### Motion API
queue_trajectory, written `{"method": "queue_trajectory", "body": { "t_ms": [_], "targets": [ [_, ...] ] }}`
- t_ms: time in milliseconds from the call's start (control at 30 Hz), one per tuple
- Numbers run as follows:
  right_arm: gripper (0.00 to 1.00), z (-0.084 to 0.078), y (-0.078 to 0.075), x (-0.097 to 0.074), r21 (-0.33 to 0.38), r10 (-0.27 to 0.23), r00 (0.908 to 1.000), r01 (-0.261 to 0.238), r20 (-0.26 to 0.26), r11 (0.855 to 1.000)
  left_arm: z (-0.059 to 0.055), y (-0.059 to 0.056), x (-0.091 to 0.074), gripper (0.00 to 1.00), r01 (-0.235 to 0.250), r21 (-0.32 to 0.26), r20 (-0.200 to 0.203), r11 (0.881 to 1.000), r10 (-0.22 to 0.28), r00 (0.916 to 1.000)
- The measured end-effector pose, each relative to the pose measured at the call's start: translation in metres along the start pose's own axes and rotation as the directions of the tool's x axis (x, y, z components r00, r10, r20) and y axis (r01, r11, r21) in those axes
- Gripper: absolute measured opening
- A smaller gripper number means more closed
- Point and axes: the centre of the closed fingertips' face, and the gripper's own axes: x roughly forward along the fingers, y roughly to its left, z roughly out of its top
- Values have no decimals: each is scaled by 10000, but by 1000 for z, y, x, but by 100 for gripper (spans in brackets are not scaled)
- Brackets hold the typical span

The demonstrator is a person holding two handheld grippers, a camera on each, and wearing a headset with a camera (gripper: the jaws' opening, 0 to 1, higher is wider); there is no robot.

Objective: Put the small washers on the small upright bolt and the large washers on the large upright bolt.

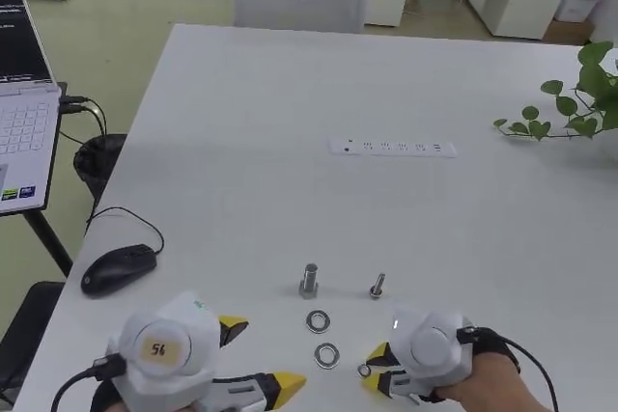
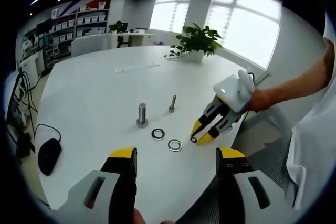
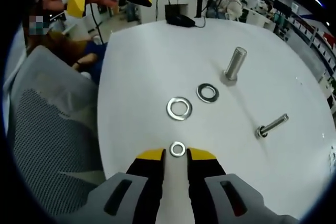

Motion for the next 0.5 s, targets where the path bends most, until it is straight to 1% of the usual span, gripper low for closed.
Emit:
{"method": "queue_trajectory", "body": {
  "t_ms": [33,67,133,167,200,267,333,400,500],
  "targets": [
    [17,0,-1,0,-27,25,10000,-25,-61,10000,1,0,0,60,0,8,14,10000,0,10000],
    [17,-1,-1,0,-245,46,9999,-50,-151,9997,3,0,0,60,-4,21,37,10000,4,10000],
    [16,0,1,0,-428,202,9993,-215,-316,9989,4,0,0,60,-10,20,61,10000,10,10000],
    [16,-2,3,0,-733,343,9979,-383,-552,9966,4,0,1,60,-7,17,73,10000,7,10000],
    [15,-2,2,0,-1181,318,9971,-398,-691,9922,5,0,1,60,-4,16,80,10000,4,10000],
    [15,-1,2,1,-1016,312,9972,-381,-686,9941,5,-2,2,60,10,31,69,10000,-10,10000],
    [14,-1,1,1,-591,245,9970,-289,-732,9978,5,-3,2,60,32,28,62,10000,-32,10000],
    [14,-1,1,1,-542,179,9976,-215,-672,9983,4,-5,2,60,53,43,53,10000,-53,10000],
    [14,-2,1,0,136,-26,9989,32,-461,9999,4,-6,2,60,58,44,42,10000,-58,10000]
  ]
}}
